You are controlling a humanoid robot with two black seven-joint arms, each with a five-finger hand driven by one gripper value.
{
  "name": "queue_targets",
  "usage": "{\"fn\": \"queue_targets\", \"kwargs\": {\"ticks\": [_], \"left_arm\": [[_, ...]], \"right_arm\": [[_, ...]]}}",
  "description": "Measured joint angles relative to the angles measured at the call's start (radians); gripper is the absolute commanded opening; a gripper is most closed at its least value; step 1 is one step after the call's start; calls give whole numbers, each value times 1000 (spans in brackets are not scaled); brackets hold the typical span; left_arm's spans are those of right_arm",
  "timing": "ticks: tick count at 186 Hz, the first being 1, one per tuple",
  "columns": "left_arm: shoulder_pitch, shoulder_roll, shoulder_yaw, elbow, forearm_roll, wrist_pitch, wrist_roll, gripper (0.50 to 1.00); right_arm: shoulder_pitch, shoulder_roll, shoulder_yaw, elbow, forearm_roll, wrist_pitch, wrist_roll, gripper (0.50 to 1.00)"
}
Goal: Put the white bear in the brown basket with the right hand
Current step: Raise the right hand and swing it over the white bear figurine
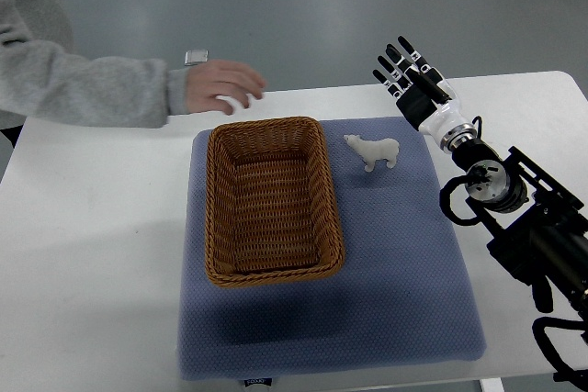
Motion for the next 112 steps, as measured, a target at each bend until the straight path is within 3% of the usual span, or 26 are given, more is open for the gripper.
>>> {"fn": "queue_targets", "kwargs": {"ticks": [80, 112], "left_arm": [[1, 0, 0, -2, -1, 0, 0, 1000], [0, 0, 0, -1, -2, 0, 0, 1000]], "right_arm": [[9, -11, -28, 2, -8, 0, -2, 932], [70, -63, -90, 5, -134, 10, -17, 932]]}}
